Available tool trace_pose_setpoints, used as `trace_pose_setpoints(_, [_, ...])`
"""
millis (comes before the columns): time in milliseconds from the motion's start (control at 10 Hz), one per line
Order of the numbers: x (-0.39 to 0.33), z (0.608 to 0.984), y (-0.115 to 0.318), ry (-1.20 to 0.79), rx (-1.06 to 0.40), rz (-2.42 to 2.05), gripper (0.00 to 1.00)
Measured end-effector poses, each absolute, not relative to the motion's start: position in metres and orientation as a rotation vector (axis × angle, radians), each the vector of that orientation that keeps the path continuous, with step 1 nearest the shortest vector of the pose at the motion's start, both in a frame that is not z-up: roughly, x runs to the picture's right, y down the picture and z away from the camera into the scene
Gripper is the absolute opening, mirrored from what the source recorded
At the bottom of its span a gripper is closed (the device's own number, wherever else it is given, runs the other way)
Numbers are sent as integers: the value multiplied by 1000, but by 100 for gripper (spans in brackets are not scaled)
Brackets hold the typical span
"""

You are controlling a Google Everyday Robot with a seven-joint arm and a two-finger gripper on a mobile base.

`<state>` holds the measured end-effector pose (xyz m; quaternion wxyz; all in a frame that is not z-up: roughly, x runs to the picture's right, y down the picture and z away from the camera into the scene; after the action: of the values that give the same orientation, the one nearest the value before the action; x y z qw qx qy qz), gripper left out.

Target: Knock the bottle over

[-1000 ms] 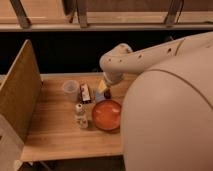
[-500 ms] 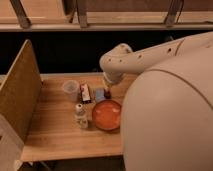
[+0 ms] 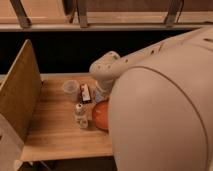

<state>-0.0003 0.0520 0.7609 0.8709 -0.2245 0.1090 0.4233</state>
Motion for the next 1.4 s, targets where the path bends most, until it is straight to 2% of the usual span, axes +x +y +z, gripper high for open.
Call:
trace_pose_setpoints(700, [-46,731,153,295,-665,746,0])
trace_pose_setpoints(1100, [-46,732,154,295,-667,737,0])
trace_pose_setpoints(1400, [-85,737,180,303,-751,617,0])
